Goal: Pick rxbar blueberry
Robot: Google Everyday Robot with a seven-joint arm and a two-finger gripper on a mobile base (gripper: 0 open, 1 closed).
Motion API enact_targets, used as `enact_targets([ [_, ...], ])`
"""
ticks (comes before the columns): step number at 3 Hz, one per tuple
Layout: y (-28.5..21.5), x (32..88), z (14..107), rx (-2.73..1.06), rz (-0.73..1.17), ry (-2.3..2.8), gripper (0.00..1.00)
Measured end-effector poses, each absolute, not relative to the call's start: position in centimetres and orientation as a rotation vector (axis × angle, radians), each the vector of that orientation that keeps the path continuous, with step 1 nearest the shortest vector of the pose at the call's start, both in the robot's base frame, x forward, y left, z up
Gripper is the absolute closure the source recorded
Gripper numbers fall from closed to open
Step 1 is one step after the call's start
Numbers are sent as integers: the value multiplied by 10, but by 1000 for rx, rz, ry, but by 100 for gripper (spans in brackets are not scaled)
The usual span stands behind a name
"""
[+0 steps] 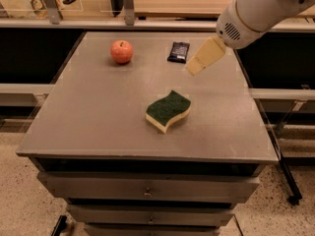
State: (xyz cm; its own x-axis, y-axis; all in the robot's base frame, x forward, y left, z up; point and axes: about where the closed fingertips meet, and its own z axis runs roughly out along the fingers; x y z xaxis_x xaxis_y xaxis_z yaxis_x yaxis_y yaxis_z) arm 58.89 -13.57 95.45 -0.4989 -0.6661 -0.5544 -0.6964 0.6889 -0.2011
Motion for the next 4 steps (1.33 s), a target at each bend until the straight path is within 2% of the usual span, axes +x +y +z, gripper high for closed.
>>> enact_targets([
  [2, -167, 634, 923, -623, 22, 2449, 0],
  [3, -170, 647, 910, -404, 104, 2459, 0],
  [4, -167, 653, 915, -354, 126, 2437, 0],
])
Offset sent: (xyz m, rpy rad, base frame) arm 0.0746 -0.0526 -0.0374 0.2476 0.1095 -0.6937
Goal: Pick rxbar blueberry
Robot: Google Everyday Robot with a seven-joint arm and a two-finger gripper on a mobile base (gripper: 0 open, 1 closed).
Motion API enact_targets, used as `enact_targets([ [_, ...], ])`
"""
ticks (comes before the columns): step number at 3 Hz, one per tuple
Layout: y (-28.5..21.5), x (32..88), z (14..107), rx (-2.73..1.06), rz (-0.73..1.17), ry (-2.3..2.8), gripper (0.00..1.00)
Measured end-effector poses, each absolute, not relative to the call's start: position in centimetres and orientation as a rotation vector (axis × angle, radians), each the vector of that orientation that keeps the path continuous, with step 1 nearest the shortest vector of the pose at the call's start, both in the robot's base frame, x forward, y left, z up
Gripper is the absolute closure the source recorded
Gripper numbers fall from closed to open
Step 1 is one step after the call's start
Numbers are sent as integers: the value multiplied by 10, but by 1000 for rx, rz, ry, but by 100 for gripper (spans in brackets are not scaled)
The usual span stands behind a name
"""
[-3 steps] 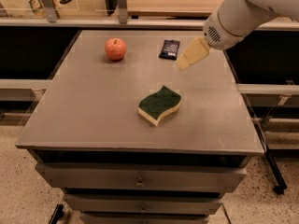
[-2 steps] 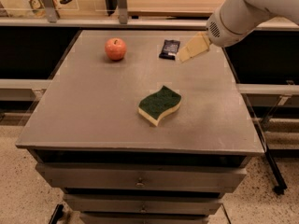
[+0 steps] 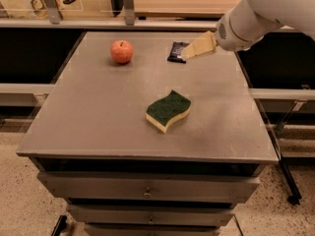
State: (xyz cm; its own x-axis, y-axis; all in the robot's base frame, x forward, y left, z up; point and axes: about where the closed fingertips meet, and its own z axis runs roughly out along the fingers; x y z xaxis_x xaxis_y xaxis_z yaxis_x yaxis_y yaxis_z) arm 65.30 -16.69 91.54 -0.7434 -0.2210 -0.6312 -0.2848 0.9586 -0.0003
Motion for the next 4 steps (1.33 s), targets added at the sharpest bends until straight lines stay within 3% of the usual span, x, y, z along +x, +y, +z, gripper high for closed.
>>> enact_targets([
  [2, -162, 667, 923, -311, 149, 2425, 0],
  [4, -140, 721, 932, -76, 188, 2535, 0],
])
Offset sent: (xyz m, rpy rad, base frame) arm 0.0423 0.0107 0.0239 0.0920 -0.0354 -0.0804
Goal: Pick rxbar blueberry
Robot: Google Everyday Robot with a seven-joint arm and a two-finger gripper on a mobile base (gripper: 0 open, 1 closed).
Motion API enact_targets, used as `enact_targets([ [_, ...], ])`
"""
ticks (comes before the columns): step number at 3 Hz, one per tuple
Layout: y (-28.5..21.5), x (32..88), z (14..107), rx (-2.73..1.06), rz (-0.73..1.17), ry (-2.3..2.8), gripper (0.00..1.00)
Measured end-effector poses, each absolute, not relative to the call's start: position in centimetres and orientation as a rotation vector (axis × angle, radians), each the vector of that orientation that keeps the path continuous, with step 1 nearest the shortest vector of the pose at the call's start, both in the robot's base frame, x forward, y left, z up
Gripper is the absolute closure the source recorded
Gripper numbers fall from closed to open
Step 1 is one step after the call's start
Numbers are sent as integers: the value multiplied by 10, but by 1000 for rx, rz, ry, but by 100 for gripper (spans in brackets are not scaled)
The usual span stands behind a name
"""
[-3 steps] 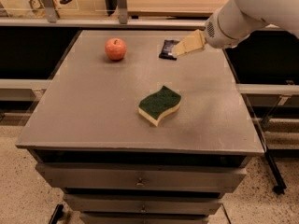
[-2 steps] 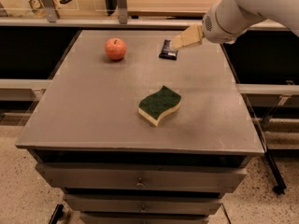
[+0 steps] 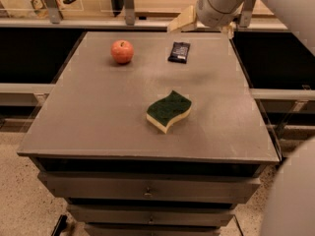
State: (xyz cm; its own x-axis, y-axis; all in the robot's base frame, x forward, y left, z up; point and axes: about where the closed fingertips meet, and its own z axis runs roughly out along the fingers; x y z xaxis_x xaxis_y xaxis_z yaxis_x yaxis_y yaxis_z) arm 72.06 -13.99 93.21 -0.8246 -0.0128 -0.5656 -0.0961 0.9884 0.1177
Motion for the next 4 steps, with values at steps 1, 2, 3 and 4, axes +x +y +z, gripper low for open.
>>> enact_targets([
  [1, -127, 744, 927, 7, 163, 2643, 0],
  [2, -118, 759, 919, 63, 217, 2679, 0],
  [3, -112, 774, 914, 60, 341, 2648, 0],
  [4, -111, 789, 909, 70, 443, 2610, 0],
])
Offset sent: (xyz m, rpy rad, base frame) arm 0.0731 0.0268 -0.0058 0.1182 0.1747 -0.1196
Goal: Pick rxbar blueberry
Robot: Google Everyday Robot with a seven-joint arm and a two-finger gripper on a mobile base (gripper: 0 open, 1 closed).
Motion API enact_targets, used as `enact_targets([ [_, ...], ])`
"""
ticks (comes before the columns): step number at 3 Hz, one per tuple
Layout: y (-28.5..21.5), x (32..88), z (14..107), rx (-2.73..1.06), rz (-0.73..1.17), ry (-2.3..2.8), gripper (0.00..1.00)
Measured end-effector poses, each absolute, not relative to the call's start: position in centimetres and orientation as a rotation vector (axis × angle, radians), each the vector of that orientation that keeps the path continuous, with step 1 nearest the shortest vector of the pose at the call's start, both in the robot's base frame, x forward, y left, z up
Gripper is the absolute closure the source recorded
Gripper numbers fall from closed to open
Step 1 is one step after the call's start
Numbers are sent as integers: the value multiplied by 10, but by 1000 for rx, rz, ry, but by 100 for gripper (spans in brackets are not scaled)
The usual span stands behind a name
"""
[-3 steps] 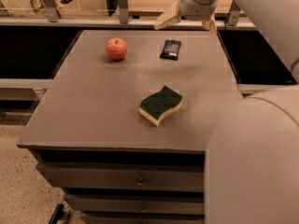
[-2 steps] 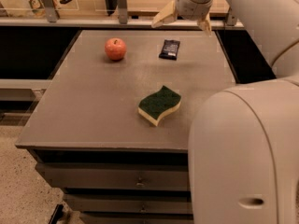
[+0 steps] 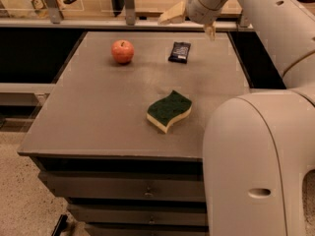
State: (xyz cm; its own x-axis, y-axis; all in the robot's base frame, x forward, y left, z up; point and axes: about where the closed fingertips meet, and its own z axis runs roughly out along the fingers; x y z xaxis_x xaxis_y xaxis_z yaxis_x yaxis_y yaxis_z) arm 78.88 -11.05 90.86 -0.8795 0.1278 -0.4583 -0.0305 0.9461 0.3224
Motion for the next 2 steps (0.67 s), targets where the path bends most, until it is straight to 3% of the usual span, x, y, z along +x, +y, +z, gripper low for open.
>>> enact_targets([
  [2, -98, 803, 898, -9, 442, 2626, 0],
])
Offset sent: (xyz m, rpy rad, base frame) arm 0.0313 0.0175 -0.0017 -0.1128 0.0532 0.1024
